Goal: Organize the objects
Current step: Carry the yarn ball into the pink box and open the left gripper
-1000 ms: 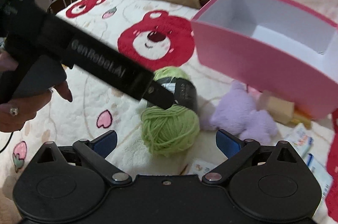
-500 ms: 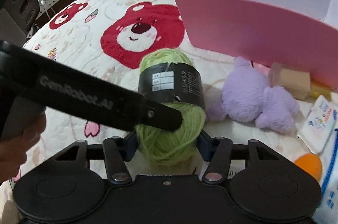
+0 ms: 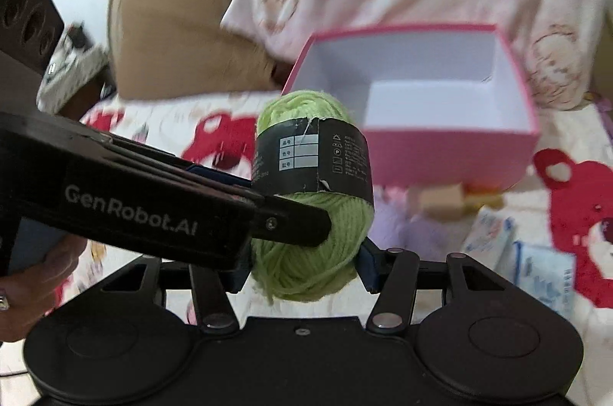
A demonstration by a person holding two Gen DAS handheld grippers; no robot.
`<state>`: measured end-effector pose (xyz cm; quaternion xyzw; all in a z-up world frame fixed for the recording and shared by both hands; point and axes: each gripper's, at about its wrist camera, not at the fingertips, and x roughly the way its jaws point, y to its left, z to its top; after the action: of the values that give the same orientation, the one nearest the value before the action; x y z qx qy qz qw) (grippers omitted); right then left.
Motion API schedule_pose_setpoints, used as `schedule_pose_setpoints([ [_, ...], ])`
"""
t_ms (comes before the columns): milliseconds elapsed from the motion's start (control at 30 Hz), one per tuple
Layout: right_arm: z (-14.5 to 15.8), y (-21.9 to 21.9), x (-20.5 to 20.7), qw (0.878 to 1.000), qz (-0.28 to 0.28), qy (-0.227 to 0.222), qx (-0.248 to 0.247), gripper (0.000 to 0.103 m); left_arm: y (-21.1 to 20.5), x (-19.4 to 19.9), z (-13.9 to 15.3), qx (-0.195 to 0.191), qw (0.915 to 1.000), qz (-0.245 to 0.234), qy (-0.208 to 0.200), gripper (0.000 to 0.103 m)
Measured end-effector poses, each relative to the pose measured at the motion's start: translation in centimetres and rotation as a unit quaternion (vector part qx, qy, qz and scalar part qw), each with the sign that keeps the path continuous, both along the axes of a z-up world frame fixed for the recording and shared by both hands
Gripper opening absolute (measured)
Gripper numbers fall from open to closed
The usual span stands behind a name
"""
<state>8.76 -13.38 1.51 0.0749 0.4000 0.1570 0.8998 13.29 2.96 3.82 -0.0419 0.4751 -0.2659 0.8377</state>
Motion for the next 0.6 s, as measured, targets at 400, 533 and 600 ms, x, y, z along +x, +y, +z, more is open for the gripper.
schedule_pose_setpoints([
  [400,2.9,-5.1,10.5,0.997,-0.064,-0.028,-0.040,0.059,-4.2,14.3,2.3,-0.008,0.9989,-0.047,0.004,0.056],
  [533,0.3,-6.8,15.3,0.996,-0.078,-0.013,-0.051,0.059,-5.4,18.7,-0.8,-0.012,0.9988,-0.045,0.012,0.056],
  [600,-1.1,-7.3,17.3,0.995,-0.086,0.001,-0.054,0.059,-5.9,20.5,-2.7,-0.016,0.9989,-0.039,0.019,0.055],
])
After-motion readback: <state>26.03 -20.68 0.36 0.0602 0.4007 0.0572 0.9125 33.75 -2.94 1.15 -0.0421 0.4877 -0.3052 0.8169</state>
